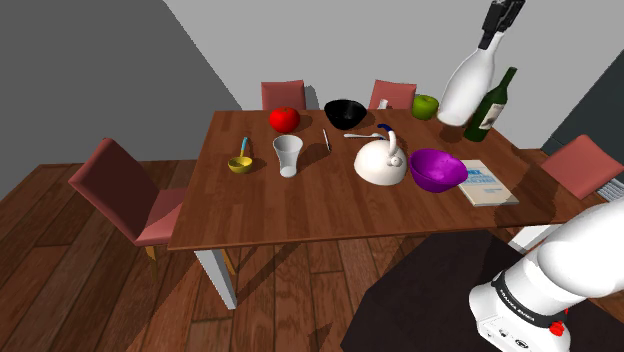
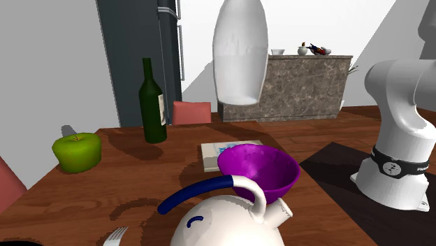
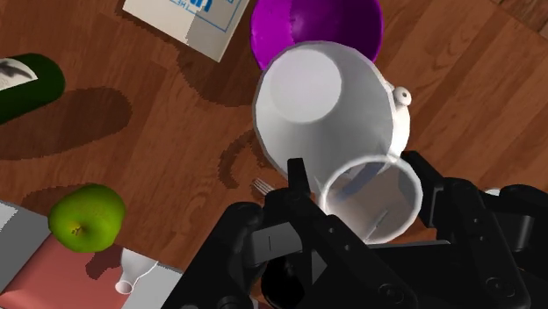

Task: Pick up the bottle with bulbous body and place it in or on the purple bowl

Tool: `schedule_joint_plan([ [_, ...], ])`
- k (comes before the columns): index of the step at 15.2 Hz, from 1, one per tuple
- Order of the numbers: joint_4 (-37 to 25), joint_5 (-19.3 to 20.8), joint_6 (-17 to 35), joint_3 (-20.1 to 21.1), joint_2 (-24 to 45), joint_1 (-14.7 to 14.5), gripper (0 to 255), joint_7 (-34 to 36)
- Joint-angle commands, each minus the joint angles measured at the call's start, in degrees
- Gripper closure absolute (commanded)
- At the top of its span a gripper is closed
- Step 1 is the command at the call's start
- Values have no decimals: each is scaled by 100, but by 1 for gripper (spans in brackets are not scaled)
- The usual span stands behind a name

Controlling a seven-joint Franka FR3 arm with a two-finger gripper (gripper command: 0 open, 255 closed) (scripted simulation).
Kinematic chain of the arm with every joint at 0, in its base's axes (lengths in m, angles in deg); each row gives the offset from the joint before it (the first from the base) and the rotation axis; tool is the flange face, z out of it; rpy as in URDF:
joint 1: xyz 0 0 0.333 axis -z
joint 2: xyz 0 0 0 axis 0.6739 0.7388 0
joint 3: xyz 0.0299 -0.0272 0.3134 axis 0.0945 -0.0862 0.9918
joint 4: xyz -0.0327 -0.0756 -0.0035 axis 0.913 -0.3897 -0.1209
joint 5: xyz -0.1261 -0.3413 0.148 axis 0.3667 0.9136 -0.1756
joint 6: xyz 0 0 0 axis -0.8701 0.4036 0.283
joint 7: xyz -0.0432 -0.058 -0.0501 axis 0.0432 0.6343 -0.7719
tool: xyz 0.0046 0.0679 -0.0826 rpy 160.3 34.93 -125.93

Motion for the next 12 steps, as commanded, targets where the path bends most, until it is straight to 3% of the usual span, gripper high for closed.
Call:
schedule_joint_plan([
  [1, 187, 79, -159, 94, -353, -25, 255, 118],
  [3, 321, 144, -402, 215, -735, -44, 255, 252],
  [12, 1359, 206, 312, 233, -1064, -13, 255, 310],
])
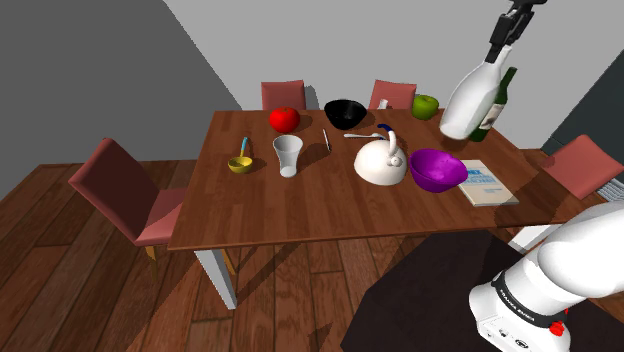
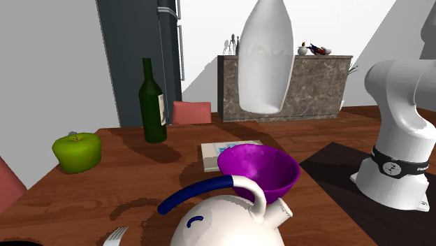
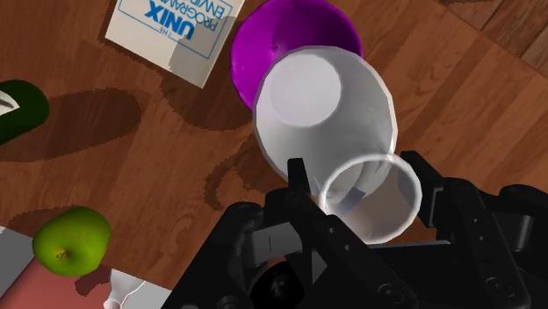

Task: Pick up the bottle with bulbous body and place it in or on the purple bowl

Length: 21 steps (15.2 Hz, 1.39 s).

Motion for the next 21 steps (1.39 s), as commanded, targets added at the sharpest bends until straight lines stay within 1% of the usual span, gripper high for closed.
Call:
schedule_joint_plan([
  [1, 245, 19, 166, -3, -86, 11, 255, 6],
  [11, 1225, 75, 927, -21, -308, 43, 255, 44],
  [21, 2078, 123, 1685, -64, -405, 73, 255, 65],
])
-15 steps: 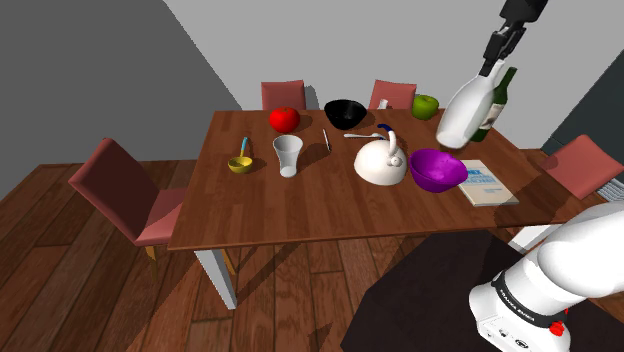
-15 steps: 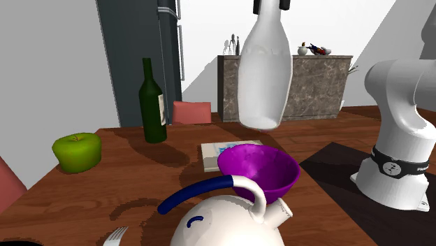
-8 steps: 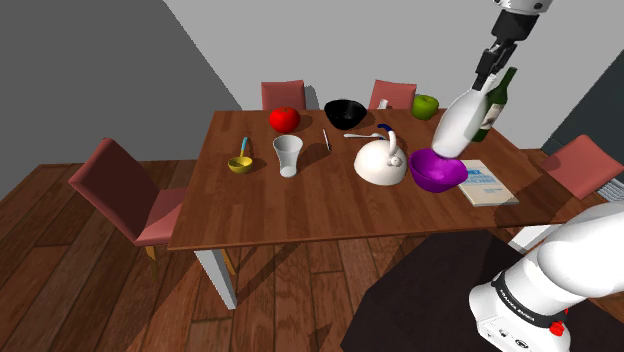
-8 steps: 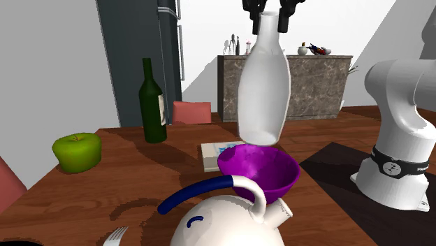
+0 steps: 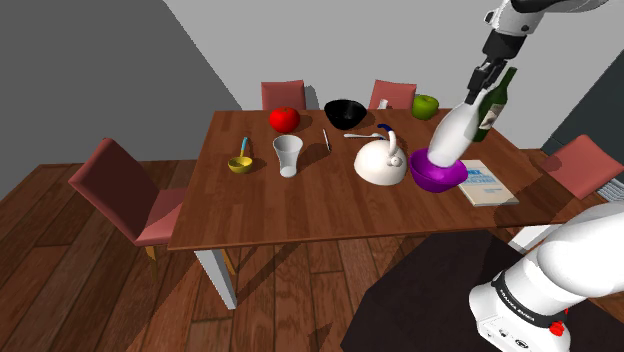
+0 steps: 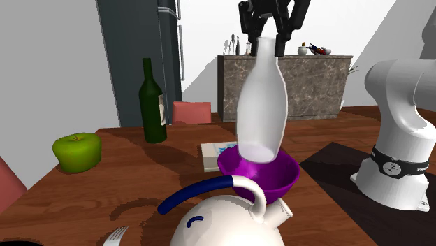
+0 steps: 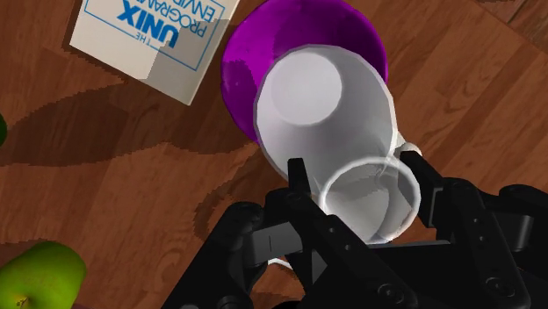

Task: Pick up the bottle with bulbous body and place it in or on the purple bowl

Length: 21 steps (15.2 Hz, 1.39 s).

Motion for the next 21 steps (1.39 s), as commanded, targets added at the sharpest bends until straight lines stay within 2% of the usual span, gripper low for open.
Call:
schedule_joint_plan([
  [1, 187, 12, 175, -12, -17, 8, 255, 1],
  [3, 338, 21, 325, -24, -19, 13, 255, 3],
  [11, 338, 21, 325, -24, -19, 13, 255, 3],
  [12, 338, 21, 325, -24, -19, 13, 0, 3],
  [17, 338, 21, 325, -24, -19, 13, 0, 3],
  [21, -431, -21, -397, 21, 29, -12, 0, -15],
])
